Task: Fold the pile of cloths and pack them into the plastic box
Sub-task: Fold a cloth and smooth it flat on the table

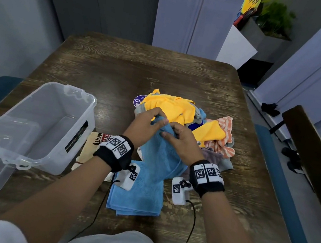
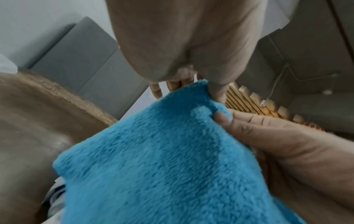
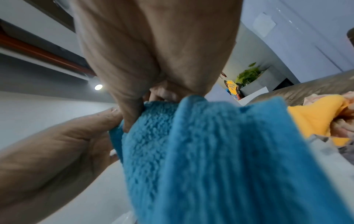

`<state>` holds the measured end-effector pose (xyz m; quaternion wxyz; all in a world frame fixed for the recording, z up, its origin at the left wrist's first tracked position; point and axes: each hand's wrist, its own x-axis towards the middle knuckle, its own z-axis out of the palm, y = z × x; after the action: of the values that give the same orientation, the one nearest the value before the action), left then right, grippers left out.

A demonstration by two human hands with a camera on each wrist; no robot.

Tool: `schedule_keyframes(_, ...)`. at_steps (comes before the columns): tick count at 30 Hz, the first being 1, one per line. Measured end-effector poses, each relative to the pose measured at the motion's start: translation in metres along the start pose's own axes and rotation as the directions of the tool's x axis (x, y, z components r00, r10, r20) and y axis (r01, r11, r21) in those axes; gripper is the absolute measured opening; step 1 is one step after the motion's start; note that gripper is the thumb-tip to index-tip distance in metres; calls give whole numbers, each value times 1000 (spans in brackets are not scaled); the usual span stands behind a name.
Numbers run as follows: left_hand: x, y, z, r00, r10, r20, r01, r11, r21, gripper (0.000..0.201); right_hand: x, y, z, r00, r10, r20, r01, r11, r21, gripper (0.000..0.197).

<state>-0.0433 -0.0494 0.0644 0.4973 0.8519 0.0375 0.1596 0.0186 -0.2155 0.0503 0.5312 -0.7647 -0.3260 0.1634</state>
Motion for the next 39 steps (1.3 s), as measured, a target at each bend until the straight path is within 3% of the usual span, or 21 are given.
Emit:
schedule_keyframes(5,7,-4,-4,997,-31,-71,37,997,74,14,-3,5,-5,998,52,19,-52,998,-29,16)
schedule_keyframes(10,9,-1,-18,973,-58,-225,90,987,133,22,-4,13,-12,995,92,48,-79,972,-220,5)
schedule_keyframes(12,10,-3,-27,962,-30,-272,79,982,170,24,-8,19,-14,994,101,49,-85,963,-257,10)
schedule_keyframes(18,13,-6,-41,952,-10,-307,70,980,187,24,-18,23,-14,981,186,47,-183,981,-60,21)
schedule_keyframes(23,9,-13,-34,934,-56,-352,116,982,150,26,-18,8,-8,969,192,-152,-140,944,298,23)
schedule_keyframes(30,-9,-25,-7,885,-300,-357,319,948,-6,34,-14,-19,5,894,98,-437,-104,994,11,25)
schedule_keyframes(33,-16,-30,-5,870,-400,-288,376,917,-137,44,-12,-16,8,866,80,-494,-122,991,-52,23)
schedule_keyframes(36,-31,-48,0,834,-552,-2,510,773,-378,75,-9,-6,10,847,88,-524,-154,985,-84,24)
schedule_keyframes(38,-48,-64,10,836,-539,109,530,737,-421,58,-10,5,15,860,115,-498,-197,973,-116,22)
schedule_keyframes(39,-54,-70,15,845,-529,83,518,769,-376,46,-11,14,19,869,136,-476,-230,962,-145,23)
